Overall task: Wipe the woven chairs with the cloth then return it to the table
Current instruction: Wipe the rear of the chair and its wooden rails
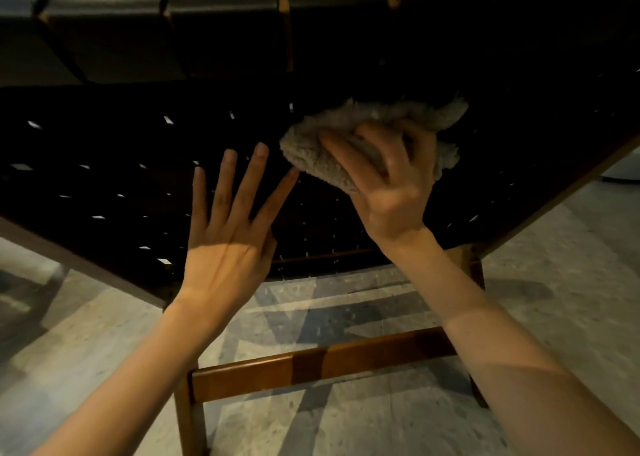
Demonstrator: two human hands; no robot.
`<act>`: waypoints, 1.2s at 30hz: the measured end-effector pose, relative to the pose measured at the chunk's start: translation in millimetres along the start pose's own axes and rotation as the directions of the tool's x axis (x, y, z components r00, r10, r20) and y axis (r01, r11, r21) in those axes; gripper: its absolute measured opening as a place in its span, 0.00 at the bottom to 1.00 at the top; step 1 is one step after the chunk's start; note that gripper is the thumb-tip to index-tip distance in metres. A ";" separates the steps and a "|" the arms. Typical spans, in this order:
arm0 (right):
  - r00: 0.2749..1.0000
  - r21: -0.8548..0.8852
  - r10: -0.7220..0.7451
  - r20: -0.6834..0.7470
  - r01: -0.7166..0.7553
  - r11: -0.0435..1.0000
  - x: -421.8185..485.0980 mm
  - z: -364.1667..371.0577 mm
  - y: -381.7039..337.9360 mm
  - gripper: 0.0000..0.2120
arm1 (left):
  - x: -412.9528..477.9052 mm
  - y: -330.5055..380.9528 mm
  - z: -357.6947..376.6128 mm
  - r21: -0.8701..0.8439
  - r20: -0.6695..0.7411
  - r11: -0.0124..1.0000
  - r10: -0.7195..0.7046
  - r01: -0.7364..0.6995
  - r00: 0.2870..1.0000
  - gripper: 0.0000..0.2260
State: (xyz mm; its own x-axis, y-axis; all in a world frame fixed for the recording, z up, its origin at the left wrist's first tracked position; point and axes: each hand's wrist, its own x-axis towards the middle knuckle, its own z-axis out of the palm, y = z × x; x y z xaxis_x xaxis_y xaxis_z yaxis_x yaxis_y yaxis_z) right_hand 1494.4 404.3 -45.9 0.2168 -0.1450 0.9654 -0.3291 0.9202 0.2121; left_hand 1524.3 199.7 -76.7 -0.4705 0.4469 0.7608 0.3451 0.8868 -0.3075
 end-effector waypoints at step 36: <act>0.999 -0.016 0.026 -0.019 -0.027 1.000 46.9 11.7 -63.3 0.11 | -25.6 -42.8 -4.8 -0.036 0.021 0.999 -0.036 0.037 0.999 0.34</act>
State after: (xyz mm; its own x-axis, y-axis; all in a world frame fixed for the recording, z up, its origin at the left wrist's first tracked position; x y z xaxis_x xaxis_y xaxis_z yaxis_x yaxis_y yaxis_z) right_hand 1514.7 335.1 -12.3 0.2258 -0.1137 0.9675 -0.3202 0.9293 0.1840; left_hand 1525.5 149.7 -80.3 -0.4995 0.4171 0.7593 0.3563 0.8978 -0.2589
